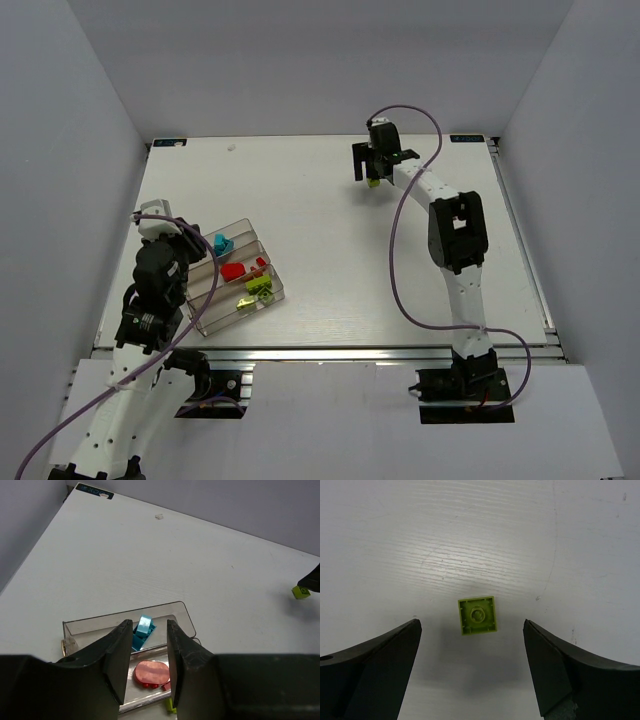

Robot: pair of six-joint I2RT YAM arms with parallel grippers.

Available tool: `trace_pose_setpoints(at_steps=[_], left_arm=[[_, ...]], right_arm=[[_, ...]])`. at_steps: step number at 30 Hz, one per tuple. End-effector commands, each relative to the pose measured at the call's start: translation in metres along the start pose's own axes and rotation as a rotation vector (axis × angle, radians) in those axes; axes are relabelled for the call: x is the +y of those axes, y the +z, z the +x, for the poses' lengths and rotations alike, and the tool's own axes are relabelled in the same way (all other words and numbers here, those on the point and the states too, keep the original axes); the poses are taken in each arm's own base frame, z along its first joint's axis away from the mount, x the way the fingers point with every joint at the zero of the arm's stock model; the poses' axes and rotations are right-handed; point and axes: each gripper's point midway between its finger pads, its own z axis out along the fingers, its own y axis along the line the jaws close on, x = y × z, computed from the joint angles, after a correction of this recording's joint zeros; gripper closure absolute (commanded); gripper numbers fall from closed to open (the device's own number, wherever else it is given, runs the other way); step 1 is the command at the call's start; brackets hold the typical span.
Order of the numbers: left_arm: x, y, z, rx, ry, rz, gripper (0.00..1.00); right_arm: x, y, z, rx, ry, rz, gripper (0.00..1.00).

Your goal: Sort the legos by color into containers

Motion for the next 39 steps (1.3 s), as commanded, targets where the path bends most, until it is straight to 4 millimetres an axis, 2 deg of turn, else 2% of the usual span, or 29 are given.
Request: trace_pose_setpoints(at_steps=[1, 5, 11, 20, 23, 24, 25, 26, 27, 28, 29, 30, 31, 32, 33, 34, 35, 36, 37, 38, 39], left_arm=[[-0.003, 0.001, 0.000, -0.003, 0.010, 0.015, 0.56], [-0.004, 0.002, 0.000, -0.001, 0.012, 0.021, 0.56], [-0.005, 0.003, 0.002, 0.008, 0.015, 0.022, 0.56], [-0.003, 0.003, 0.003, 0.008, 0.017, 0.012, 0.57], [0.000, 0.004, 0.003, 0.011, 0.018, 0.002, 0.56], [0.000, 0.004, 0.003, 0.011, 0.018, 0.002, 0.57], [0.000, 0.005, 0.004, 0.012, 0.018, 0.002, 0.57], [-0.001, 0.004, 0.003, 0.011, 0.018, 0.002, 0.57], [-0.001, 0.005, 0.004, 0.015, 0.019, 0.002, 0.56], [0.000, 0.005, 0.004, 0.013, 0.019, 0.001, 0.57], [-0.001, 0.005, 0.003, 0.012, 0.018, 0.002, 0.57], [-0.001, 0.005, 0.004, 0.014, 0.017, 0.003, 0.57], [-0.001, 0.004, 0.003, 0.011, 0.016, 0.002, 0.57], [-0.001, 0.005, 0.003, 0.012, 0.018, 0.003, 0.57], [-0.001, 0.004, 0.003, 0.011, 0.016, 0.005, 0.57], [-0.002, 0.004, 0.003, 0.011, 0.017, 0.010, 0.57], [-0.002, 0.004, 0.003, 0.011, 0.015, 0.010, 0.57], [-0.003, 0.004, 0.002, 0.006, 0.013, 0.013, 0.57], [-0.002, 0.004, 0.002, 0.006, 0.015, 0.013, 0.57], [-0.003, 0.003, 0.002, 0.008, 0.014, 0.014, 0.57], [-0.002, 0.003, 0.000, 0.002, 0.013, 0.012, 0.57]], right_arm=[[-0.012, 0.006, -0.017, -0.035, 0.038, 0.045, 0.12], [-0.009, 0.015, -0.014, -0.031, 0.037, 0.023, 0.15], [-0.008, 0.032, 0.004, 0.014, 0.017, -0.021, 0.23], [-0.010, 0.043, 0.015, 0.039, 0.012, -0.046, 0.31], [-0.012, 0.042, 0.013, 0.035, 0.013, -0.049, 0.47], [-0.012, 0.039, 0.010, 0.027, 0.007, -0.051, 0.61], [-0.013, 0.039, 0.015, 0.036, 0.004, -0.051, 0.71], [-0.014, 0.031, 0.006, 0.015, 0.000, -0.052, 0.81], [-0.008, 0.025, -0.003, -0.017, -0.023, -0.072, 1.00], [-0.005, 0.019, -0.006, -0.035, -0.032, -0.092, 1.00], [-0.001, 0.000, -0.006, -0.046, -0.041, -0.131, 1.00], [0.023, -0.016, -0.008, -0.072, -0.104, -0.284, 1.00], [0.036, -0.049, -0.033, -0.165, -0.152, -0.380, 1.00], [0.057, -0.064, -0.007, -0.139, -0.214, -0.536, 1.00], [0.099, -0.110, 0.004, -0.214, -0.378, -0.892, 1.00], [0.110, -0.149, 0.013, -0.236, -0.439, -1.042, 1.00], [0.120, -0.170, 0.034, -0.228, -0.480, -1.171, 1.00], [0.135, -0.201, 0.045, -0.263, -0.518, -1.335, 1.00], [0.149, -0.218, 0.063, -0.291, -0.627, -1.410, 1.00], [0.155, -0.223, 0.068, -0.299, -0.658, -1.433, 1.00], [0.158, -0.219, 0.073, -0.281, -0.699, -1.409, 1.00]])
